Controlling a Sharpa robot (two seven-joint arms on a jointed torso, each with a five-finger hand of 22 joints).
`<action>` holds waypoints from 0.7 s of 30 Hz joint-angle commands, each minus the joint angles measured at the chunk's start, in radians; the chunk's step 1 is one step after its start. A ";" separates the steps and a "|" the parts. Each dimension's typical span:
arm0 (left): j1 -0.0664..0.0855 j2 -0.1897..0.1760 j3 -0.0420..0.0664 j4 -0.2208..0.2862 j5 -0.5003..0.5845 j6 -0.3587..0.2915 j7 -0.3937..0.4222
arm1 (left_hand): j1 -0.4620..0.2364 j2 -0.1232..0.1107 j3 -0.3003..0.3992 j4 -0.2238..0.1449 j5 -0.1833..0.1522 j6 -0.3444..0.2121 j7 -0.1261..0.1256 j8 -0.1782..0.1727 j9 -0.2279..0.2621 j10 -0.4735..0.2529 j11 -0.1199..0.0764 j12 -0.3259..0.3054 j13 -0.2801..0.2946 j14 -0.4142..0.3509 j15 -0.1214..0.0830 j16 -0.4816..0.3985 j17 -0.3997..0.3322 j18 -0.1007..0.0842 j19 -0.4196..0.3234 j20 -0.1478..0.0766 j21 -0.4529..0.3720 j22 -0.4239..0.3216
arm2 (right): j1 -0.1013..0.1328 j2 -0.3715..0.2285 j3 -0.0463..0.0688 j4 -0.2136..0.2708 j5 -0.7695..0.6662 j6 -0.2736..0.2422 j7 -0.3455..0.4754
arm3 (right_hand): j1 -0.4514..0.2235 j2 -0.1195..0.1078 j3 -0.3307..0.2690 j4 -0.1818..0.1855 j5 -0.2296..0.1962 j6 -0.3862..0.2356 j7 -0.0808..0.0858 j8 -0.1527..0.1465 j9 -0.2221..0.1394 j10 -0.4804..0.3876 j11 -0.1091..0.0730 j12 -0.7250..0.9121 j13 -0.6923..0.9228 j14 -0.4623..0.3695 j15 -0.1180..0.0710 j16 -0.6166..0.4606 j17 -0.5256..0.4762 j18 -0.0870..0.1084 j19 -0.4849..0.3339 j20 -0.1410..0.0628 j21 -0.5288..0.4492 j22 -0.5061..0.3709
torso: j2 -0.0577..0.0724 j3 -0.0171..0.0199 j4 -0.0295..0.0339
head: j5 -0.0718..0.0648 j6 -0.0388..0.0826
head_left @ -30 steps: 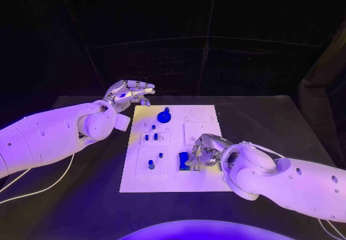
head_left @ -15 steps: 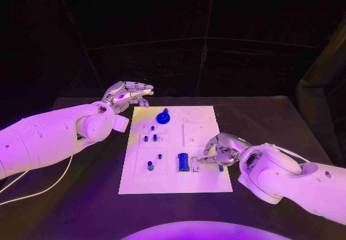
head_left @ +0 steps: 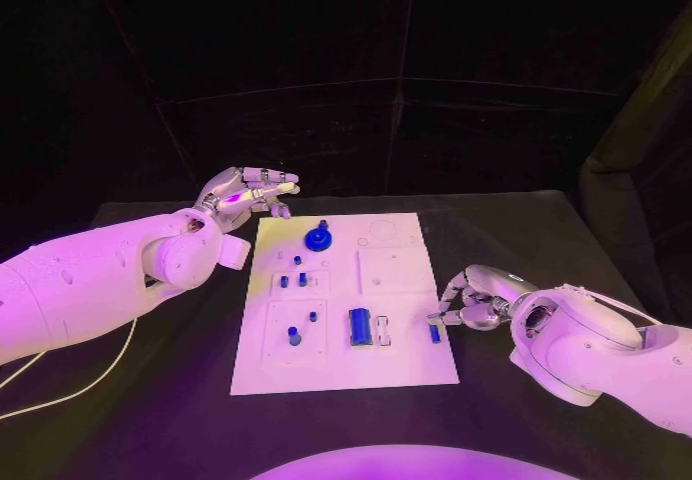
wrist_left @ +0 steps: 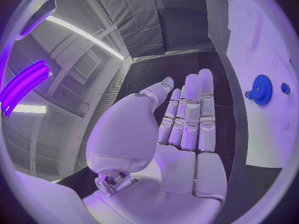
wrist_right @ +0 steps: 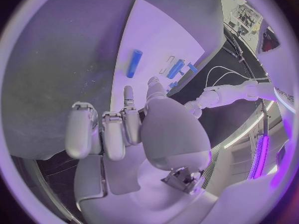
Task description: Assemble the parts on the task board
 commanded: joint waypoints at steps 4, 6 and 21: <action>0.001 0.000 0.000 0.001 0.003 0.013 0.007 | -0.007 0.001 -0.004 -0.004 0.006 -0.008 0.002 0.006 0.001 -0.006 0.000 0.005 0.000 -0.006 -0.002 0.001 -0.001 0.014 0.000 0.006 -0.003 -0.001 | 0.000 0.021 0.000 -0.020 -0.064 0.081 -0.054 | -0.010 -0.001 -0.006 0.003 -0.001 0.013 -0.001 0.000 0.003 0.035 -0.008 0.000 0.127 0.085 -0.005 -0.007 0.162 -0.012 0.000 -0.003 -0.005 -0.001 | 0.000 -0.0002 0.0016 | -0.005 -0.002; 0.001 0.000 -0.001 0.001 0.003 0.013 0.007 | -0.007 0.002 -0.004 -0.004 0.006 -0.009 0.002 0.007 0.001 -0.006 0.000 0.006 0.000 -0.006 -0.002 0.002 -0.002 0.014 0.000 0.006 -0.003 -0.001 | 0.000 0.031 0.000 -0.028 -0.065 0.089 -0.057 | -0.009 -0.001 -0.007 0.004 0.001 0.014 -0.002 0.001 0.004 0.035 -0.009 0.000 0.127 0.085 -0.006 -0.007 0.161 -0.012 0.000 -0.003 -0.005 -0.001 | 0.001 -0.0001 0.0029 | -0.006 -0.003; 0.000 0.000 -0.002 -0.002 0.003 0.015 0.006 | -0.007 0.002 -0.004 -0.004 0.006 -0.009 0.002 0.007 0.001 -0.006 0.000 0.006 0.000 -0.006 -0.002 0.002 -0.002 0.014 0.000 0.006 -0.004 -0.001 | -0.001 0.067 -0.001 -0.049 -0.089 0.169 -0.077 | 0.028 -0.003 -0.012 -0.012 0.011 0.036 -0.010 0.011 0.023 0.035 -0.016 -0.001 0.127 0.085 -0.012 -0.006 0.163 -0.012 0.001 -0.009 -0.005 0.001 | 0.000 -0.0010 0.0016 | -0.002 -0.010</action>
